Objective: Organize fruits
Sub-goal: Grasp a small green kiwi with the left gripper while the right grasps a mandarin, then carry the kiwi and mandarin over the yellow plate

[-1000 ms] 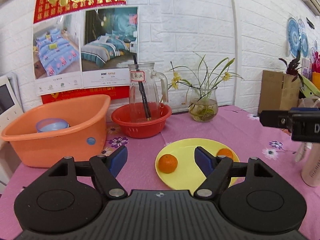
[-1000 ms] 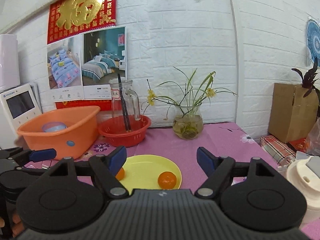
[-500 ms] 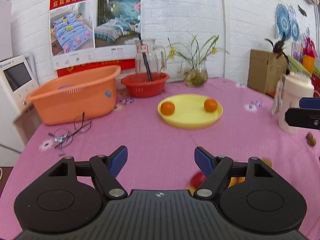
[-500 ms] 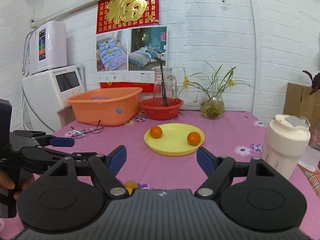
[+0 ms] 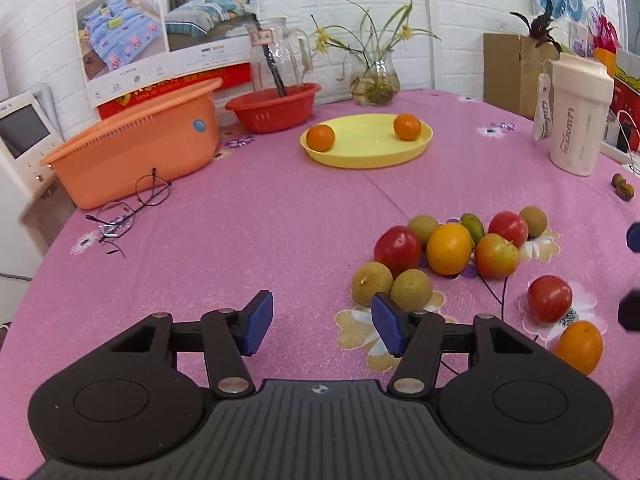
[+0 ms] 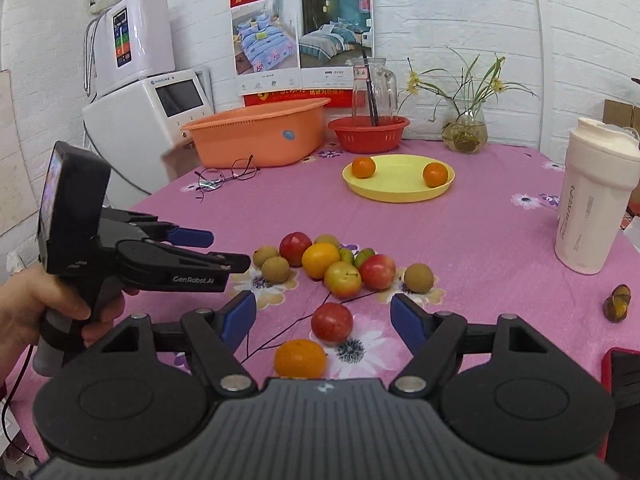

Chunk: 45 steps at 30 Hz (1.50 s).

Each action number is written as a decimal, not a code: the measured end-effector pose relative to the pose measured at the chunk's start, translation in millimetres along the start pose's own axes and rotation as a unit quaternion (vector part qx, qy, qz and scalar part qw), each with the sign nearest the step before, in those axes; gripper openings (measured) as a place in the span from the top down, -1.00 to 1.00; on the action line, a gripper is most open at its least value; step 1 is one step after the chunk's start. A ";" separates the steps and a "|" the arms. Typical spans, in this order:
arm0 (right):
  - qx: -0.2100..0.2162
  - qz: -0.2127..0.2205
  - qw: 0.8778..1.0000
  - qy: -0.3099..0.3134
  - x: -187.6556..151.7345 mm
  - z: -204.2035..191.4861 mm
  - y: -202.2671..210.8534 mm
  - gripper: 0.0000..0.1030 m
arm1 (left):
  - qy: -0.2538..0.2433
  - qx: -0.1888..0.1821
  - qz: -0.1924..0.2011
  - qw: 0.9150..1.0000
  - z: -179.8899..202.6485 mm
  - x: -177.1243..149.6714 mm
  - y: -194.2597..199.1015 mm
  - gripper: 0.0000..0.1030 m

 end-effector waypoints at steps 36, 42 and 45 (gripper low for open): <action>0.004 -0.075 0.997 0.022 -30.4 -14.4 -23.0 -0.48 | 0.011 -0.040 -0.003 0.999 18.1 9.8 -7.9 0.54; -0.003 -0.059 0.998 0.015 -20.1 -8.4 -16.4 -0.48 | 0.013 -0.038 0.011 0.999 16.3 17.2 1.0 0.54; -0.013 -0.042 0.999 0.014 -7.5 -1.6 -14.4 -0.48 | 0.021 -0.039 0.016 0.999 15.0 23.7 3.1 0.54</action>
Point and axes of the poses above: each gripper's, at about its wrist camera, not at the fingertips, and y roughly against the way its jaws point, z to its right, x to its top, the point moved 2 cm from there along -y, roughly the way its jaws point, and after that the axes turned 6 degrees about z, right-handed, at the moved point
